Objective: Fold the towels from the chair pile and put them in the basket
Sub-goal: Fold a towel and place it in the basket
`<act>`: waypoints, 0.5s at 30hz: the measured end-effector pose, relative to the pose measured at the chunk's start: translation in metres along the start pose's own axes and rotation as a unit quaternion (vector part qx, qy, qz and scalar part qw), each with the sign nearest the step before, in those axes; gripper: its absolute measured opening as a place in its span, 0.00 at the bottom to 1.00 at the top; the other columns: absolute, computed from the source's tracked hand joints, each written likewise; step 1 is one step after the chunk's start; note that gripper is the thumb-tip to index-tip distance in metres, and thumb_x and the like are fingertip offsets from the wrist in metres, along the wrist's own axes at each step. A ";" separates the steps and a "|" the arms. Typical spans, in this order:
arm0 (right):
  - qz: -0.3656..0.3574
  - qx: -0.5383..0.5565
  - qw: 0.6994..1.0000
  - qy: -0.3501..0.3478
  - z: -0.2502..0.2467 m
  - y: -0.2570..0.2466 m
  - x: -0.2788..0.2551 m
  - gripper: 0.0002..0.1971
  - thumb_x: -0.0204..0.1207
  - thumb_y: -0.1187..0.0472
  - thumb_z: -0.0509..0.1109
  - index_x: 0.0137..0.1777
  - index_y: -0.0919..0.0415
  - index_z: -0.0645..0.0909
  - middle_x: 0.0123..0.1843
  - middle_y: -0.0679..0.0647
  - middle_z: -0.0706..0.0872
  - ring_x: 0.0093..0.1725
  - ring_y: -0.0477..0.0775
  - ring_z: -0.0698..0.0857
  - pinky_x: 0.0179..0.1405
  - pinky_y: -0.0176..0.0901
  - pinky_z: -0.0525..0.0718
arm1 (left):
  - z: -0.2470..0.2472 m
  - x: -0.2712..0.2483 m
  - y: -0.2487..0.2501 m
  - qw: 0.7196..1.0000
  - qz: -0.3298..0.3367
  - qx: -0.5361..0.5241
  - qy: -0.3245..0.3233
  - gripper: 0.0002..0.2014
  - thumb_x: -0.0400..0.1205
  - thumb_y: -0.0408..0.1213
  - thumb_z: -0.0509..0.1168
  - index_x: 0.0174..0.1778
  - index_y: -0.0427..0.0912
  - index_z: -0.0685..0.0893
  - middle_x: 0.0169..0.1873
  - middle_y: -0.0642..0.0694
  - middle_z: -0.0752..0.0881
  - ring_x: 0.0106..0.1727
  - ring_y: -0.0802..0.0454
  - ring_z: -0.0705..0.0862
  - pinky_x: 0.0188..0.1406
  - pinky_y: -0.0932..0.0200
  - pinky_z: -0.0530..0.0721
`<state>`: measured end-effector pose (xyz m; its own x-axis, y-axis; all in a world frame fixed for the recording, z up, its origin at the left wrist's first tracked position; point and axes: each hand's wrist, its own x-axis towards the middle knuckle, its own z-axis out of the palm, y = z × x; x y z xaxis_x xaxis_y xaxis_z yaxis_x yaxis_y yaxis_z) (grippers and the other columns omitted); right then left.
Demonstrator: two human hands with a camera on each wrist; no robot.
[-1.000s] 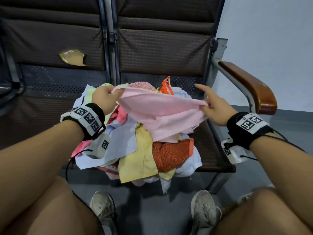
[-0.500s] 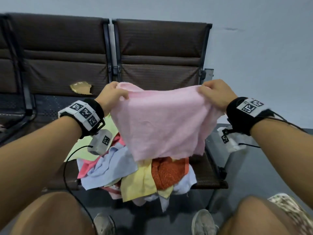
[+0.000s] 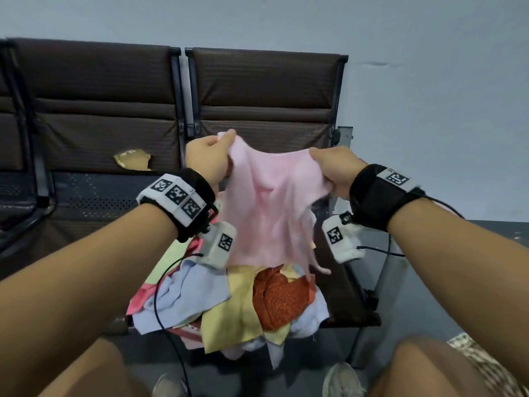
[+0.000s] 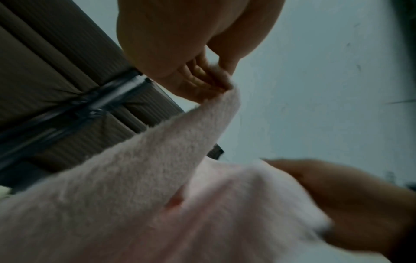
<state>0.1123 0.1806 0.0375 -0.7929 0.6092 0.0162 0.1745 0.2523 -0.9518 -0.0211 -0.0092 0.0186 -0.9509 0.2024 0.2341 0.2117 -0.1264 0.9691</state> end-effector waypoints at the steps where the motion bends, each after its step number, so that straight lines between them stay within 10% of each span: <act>1: 0.006 0.034 0.999 -0.010 0.008 -0.003 -0.004 0.14 0.86 0.59 0.64 0.56 0.72 0.82 0.44 0.64 0.82 0.43 0.60 0.82 0.42 0.49 0.78 | 0.011 -0.011 0.002 0.999 0.002 -0.013 -0.037 0.18 0.80 0.44 0.72 0.38 0.29 0.86 0.27 0.42 0.77 0.28 0.51 0.76 0.31 0.59 0.76; 4: 0.040 0.122 0.988 -0.087 0.027 -0.014 -0.020 0.13 0.87 0.54 0.63 0.52 0.64 0.81 0.36 0.58 0.80 0.34 0.55 0.79 0.32 0.42 0.79 | 0.036 -0.046 0.000 0.987 0.045 0.025 -0.154 0.18 0.82 0.43 0.71 0.37 0.28 0.86 0.27 0.39 0.80 0.28 0.52 0.80 0.32 0.56 0.81; 8: 0.059 0.125 0.979 -0.150 0.033 -0.005 -0.029 0.16 0.82 0.58 0.71 0.61 0.71 0.84 0.52 0.67 0.85 0.52 0.63 0.86 0.60 0.57 0.87 | 0.038 -0.064 -0.008 0.973 0.037 0.059 -0.219 0.11 0.75 0.41 0.71 0.37 0.36 0.92 0.36 0.35 0.90 0.36 0.53 0.85 0.40 0.56 0.84; 11: 0.052 0.073 0.988 -0.126 0.032 0.007 -0.028 0.08 0.78 0.72 0.64 0.54 0.66 0.80 0.50 0.62 0.76 0.48 0.60 0.75 0.49 0.54 0.76 | 0.033 -0.059 -0.019 0.987 -0.019 0.024 -0.156 0.12 0.67 0.35 0.65 0.39 0.38 0.92 0.33 0.41 0.89 0.33 0.51 0.85 0.34 0.58 0.86; 15: -0.018 -0.004 0.985 -0.170 0.027 0.012 -0.027 0.15 0.75 0.75 0.60 0.60 0.76 0.81 0.48 0.61 0.79 0.48 0.57 0.77 0.47 0.50 0.73 | 0.024 -0.038 -0.032 0.987 -0.084 0.088 -0.106 0.26 0.70 0.23 0.61 0.65 0.41 0.80 0.56 0.41 0.85 0.58 0.42 0.83 0.59 0.45 0.83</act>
<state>0.1201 0.1472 0.0170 -0.9481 0.3131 -0.0547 0.1458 0.2755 -0.9502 0.0140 0.0099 -0.0196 -0.9112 0.4074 0.0611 0.1081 0.0933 0.9898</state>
